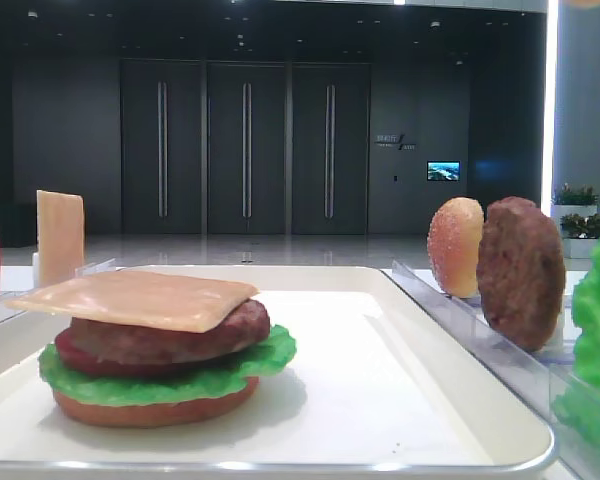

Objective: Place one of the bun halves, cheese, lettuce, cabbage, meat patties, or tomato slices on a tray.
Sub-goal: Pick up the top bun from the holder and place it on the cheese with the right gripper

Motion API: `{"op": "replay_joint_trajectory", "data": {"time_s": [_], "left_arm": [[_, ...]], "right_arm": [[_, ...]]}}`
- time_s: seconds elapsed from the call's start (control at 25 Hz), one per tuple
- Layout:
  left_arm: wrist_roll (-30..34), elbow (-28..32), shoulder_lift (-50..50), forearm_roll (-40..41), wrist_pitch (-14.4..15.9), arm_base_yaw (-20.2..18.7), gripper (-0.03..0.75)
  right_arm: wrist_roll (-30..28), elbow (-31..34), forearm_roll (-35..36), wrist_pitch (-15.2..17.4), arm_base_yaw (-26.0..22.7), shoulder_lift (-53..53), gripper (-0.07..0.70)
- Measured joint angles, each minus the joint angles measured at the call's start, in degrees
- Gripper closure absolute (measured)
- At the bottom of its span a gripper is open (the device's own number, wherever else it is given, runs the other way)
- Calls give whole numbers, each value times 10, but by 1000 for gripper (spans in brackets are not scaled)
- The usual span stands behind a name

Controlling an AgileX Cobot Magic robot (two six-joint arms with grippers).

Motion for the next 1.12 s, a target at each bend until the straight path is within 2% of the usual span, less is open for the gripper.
{"op": "replay_joint_trajectory", "data": {"time_s": [0.28,0.44,0.48,0.52,0.76,0.96,1.12], "left_arm": [[0,0,0,0,0,0,722],[0,0,0,0,0,0,722],[0,0,0,0,0,0,722],[0,0,0,0,0,0,722],[0,0,0,0,0,0,722],[0,0,0,0,0,0,722],[0,0,0,0,0,0,722]], "right_arm": [[155,86,-57,1,162,-108,458],[197,122,-79,0,220,-119,458],[199,129,-79,-10,228,-119,459],[200,137,-75,-30,235,-119,459],[180,189,-44,-248,244,-119,459],[179,266,-32,-394,244,-119,461],[179,325,-4,-540,231,-119,461]]}}
